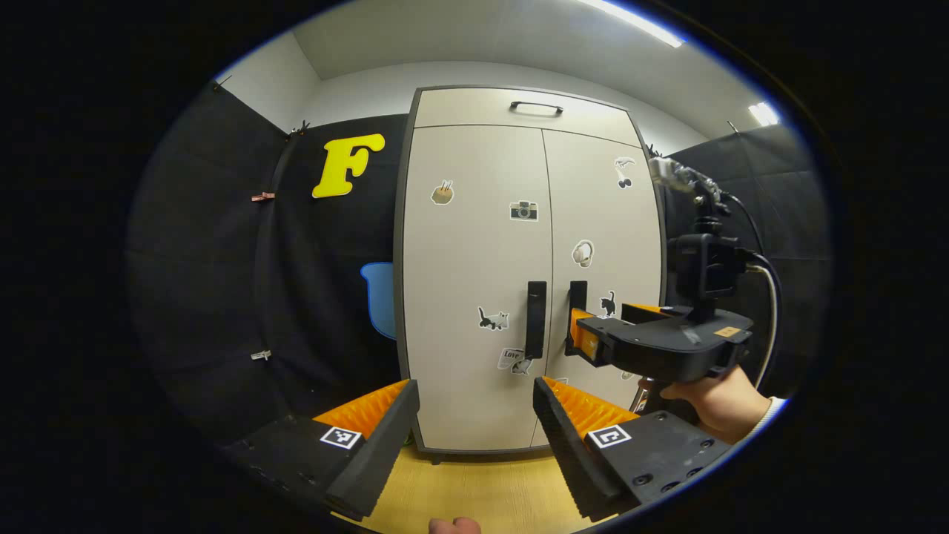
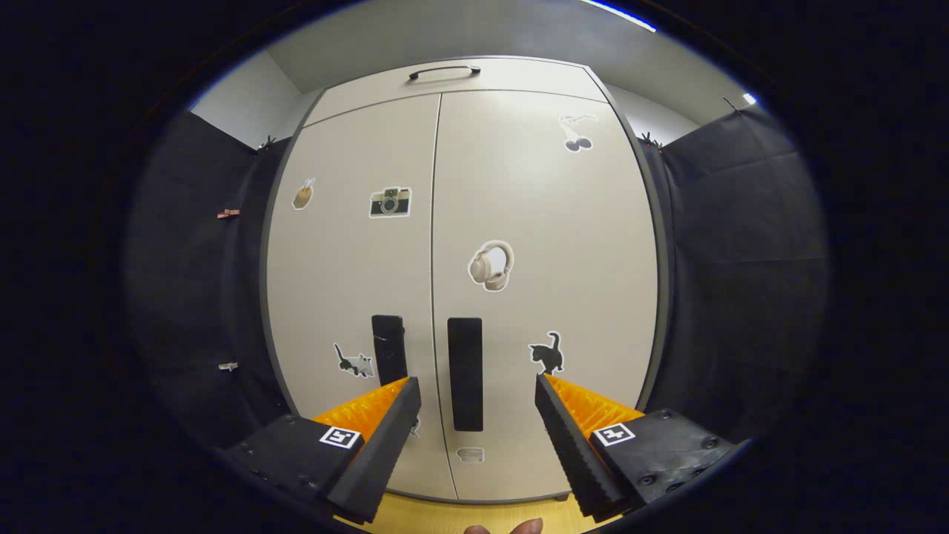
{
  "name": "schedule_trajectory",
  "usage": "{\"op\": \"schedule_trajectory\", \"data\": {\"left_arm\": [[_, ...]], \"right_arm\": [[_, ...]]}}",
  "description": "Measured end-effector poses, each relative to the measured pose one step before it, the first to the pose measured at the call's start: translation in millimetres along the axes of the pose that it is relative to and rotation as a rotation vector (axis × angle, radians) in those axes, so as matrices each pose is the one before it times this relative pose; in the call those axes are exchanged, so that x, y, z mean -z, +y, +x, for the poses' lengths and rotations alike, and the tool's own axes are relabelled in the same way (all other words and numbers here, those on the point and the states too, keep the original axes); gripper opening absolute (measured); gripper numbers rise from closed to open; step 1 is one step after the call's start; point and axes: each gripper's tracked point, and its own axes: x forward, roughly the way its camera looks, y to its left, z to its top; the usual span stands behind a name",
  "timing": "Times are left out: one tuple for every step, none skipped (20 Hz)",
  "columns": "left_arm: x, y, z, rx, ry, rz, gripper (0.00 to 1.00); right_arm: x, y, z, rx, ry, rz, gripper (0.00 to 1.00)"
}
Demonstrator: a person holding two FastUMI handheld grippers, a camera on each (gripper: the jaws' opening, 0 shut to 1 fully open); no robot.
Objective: Open the right door of the double-door shoe cabinet with the right hand, and open the left door with the left hand.
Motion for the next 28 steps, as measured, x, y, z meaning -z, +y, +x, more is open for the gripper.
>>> {"op": "schedule_trajectory", "data": {"left_arm": [[1.73, 3.58, 1.84, -0.00741, 0.00207, 0.00031, 0.95], [0.88, 4.8, 1.64, -0.00938, 0.00137, 0.00625, 0.95], [1.44, 4.59, 1.62, -0.00997, 0.00197, 0.00975, 0.95], [0.78, 3.92, 1.52, -0.00928, 0.00132, 0.00754, 0.95], [1.32, 2.81, 1.99, -0.00627, 0.00237, -0.00006, 0.95], [0.63, 1.03, 2.37, -0.00018, 0.00237, -0.00798, 0.95], [1.67, 0.66, 1.67, -0.00059, 0.00431, -0.00981, 0.95], [0.25, 0.29, 0.81, 0.00087, 0.00095, -0.00582, 0.95], [0.73, 0.75, 1.16, -0.00086, 0.00033, -0.00162, 0.95], [0.11, 0.74, 0.83, -0.00159, -0.00019, 0.0011, 0.95], [1.13, -0.36, 0.5, -0.0002, -0.00001, 0.00127, 0.95], [-0.25, -0.01, 0.17, 0.00122, -0.00111, -0.00005, 0.95], [0.65, 0.29, -0.03, 0.00144, -0.00067, -0.00081, 0.95], [0.1, 0.38, -0.67, 0.00051, 0.00063, -0.00228, 0.95], [0.67, 0.66, -0.41, 0.00001, 0.00129, -0.00334, 0.95], [0.51, 0.9, -1.23, -0.00018, 0.00082, -0.00456, 0.95], [0.79, 1.02, -1.06, -0.00144, 0.00118, -0.00425, 0.95], [0.83, 1.71, -2.25, -0.00504, 0.00135, -0.00363, 0.95], [0.56, 1.29, -1.77, -0.00205, 0.00096, -0.00431, 0.95], [-0.5, 1.1, -2.2, -0.00096, -0.00058, -0.00207, 0.95], [0.62, 0.7, -1.61, -0.00138, -0.00086, 0.00162, 0.95], [-0.28, 0.3, -2.64, -0.00109, -0.00036, 0.00298, 0.95], [0.12, 0.53, -2.03, -0.0021, 0.00029, 0.00123, 0.95], [-0.97, -0.05, -2.63, 0.00025, -0.00024, -0.00237, 0.95], [0.0, -0.59, -2.12, 0.00015, -0.00007, -0.0026, 0.95], [-2.01, -0.84, -1.84, 0.00084, -0.00282, -0.00167, 0.95], [-0.54, 0.32, -0.94, -0.00042, -0.00242, 0.00094, 0.95], [-1.41, -0.46, -1.28, 0.0, -0.0023, 0.00242, 0.95]], "right_arm": [[4.67, 0.05, 12.28, 0.00749, 0.0043, 0.0009, 0.98], [3.98, 0.75, 10.51, 0.00046, -0.00095, 0.00226, 0.98], [3.93, 1.79, 8.05, -0.00352, 0.0073, 0.0011, 0.98], [2.87, 2.88, 7.39, -0.00778, 0.00164, 0.00019, 0.98], [1.34, 0.7, 6.03, 0.00036, -0.0048, -0.00702, 0.96], [0.22, -0.57, 5.2, 0.00913, -0.01093, -0.0142, 0.94], [-0.55, -0.67, 3.75, 0.0078, -0.00942, -0.01551, 0.82], [1.96, 0.98, 2.65, -0.00048, 0.00009, -0.00751, 0.75], [1.81, 5.27, 3.32, -0.01576, 0.00509, 0.01143, 0.6], [-0.09, 0.88, 0.93, -0.00409, 0.00482, 0.00993, 0.57], [0.47, 1.86, -0.06, -0.00566, 0.00546, 0.00932, 0.49], [-0.1, 0.23, 1.15, 0.0061, 0.00169, 0.00635, 0.46], [0.41, -0.28, 1.03, 0.00551, 0.00364, -0.00172, 0.47], [-1.59, -2.61, -8.12, 0.00824, 0.00883, -0.01005, 0.46], [2.17, -1.11, 17.82, 0.00824, -0.00551, 0.00235, 0.31], [-0.28, 1.91, -8.16, 0.00909, -0.00037, 0.00378, 0.35], [-0.45, -0.75, -0.09, 0.00273, 0.00133, 0.00151, 0.35], [0.05, 0.26, -0.82, -0.00301, 0.00171, 0.00483, 0.27], [-0.06, 0.02, 0.33, -0.00541, -0.00188, -0.00008, 0.29], [-0.27, -0.06, -0.91, -0.00503, -0.00207, 0.00176, 0.29], [0.41, 0.34, 1.29, -0.00671, 0.00142, 0.00585, 0.28], [0.03, -0.31, -0.75, -0.00795, 0.00986, 0.01467, 0.27], [0.04, -0.79, -0.82, -0.00067, 0.01146, -0.00117, 0.23], [0.39, 0.39, -0.57, 0.00161, 0.00863, -0.00742, 0.23], [0.03, -0.02, 0.68, 0.00269, 0.00405, -0.01654, 0.18], [0.77, 0.43, -3.04, -0.00573, 0.00708, -0.017, 0.18], [-0.54, -0.2, -1.25, -0.00146, 0.00366, 0.00195, 0.15], [-1.49, -0.37, -4.56, -0.00483, 0.00013, 0.01503, 0.15]]}}
